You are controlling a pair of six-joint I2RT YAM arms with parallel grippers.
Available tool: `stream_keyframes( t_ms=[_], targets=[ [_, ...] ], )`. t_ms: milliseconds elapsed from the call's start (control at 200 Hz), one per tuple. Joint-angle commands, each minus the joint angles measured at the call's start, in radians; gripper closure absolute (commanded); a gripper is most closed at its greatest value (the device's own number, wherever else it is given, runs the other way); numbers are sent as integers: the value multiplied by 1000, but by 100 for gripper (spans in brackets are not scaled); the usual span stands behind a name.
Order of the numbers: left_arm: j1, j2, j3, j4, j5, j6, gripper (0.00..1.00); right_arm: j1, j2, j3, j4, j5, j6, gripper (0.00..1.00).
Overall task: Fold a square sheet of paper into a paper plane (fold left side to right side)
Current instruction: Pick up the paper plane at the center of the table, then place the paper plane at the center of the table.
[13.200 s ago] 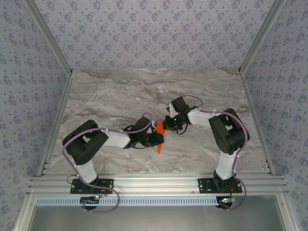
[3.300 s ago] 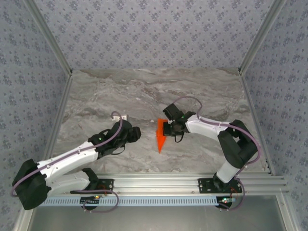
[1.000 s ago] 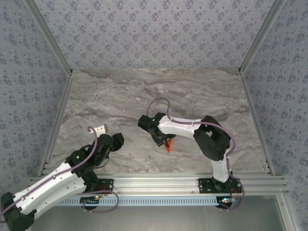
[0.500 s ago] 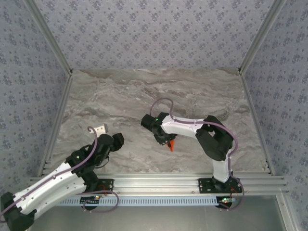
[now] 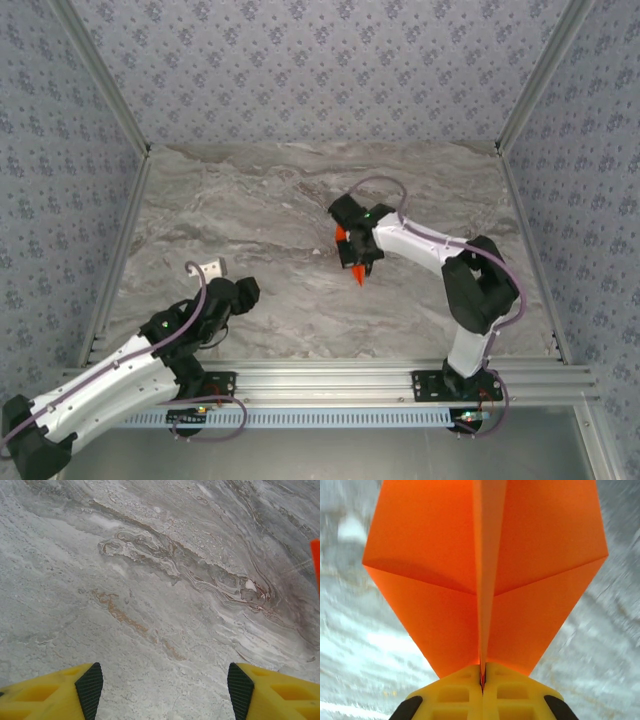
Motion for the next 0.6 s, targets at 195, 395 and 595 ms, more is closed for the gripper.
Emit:
stream_keyframes(
  t_ms=[195, 395, 595],
  targets=[
    [4, 51, 47, 38, 46, 28, 30, -85, 204, 206, -6, -38, -13, 97],
    [4, 71, 48, 51, 54, 27, 30, -92, 266, 237, 6, -24, 28, 97],
    [3, 80, 50, 52, 58, 27, 29, -97, 292, 243, 12, -33, 33, 88]
  ],
)
